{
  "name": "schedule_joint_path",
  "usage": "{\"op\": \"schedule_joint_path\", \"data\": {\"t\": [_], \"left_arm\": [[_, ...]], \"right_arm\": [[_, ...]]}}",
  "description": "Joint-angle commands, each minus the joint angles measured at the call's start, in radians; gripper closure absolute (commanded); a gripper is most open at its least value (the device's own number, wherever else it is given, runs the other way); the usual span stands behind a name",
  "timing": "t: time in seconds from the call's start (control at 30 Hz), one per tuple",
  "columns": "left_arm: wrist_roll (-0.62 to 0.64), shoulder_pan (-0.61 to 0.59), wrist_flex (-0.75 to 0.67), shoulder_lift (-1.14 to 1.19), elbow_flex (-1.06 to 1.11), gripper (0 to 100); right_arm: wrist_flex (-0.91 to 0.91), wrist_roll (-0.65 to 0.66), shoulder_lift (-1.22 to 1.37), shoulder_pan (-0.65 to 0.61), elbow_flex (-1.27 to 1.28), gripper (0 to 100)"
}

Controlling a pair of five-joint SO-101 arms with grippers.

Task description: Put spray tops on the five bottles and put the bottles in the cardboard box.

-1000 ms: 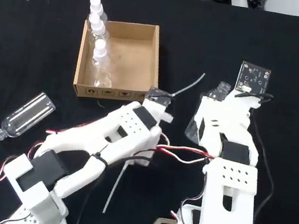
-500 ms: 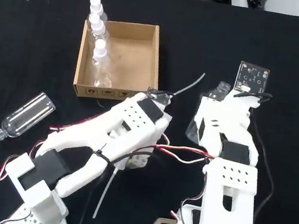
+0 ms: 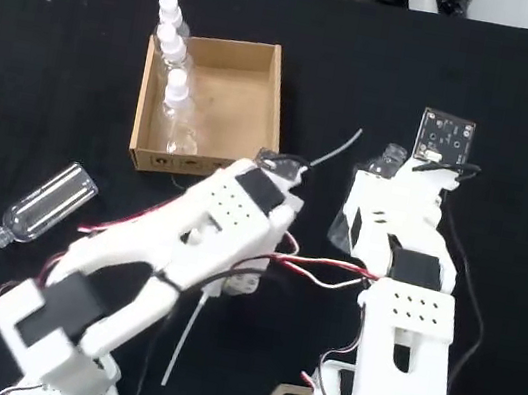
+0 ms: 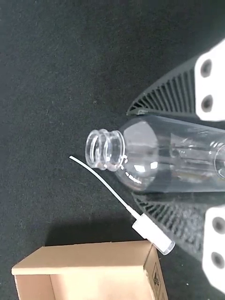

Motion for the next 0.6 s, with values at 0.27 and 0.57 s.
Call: {"op": "schedule_joint_path", "data": {"t": [0.27,0.57], "left_arm": [[0.005,-0.116,-0.069,-0.331,0.119,97],[0.006,-0.232,-0.127,-0.582,0.225,97]], "right_arm": [[-0.028,0.009,-0.047,0.017,-0.013,91.0],[-0.018,0.0,-0.048,-0.084,-0.007,90.7]]}}
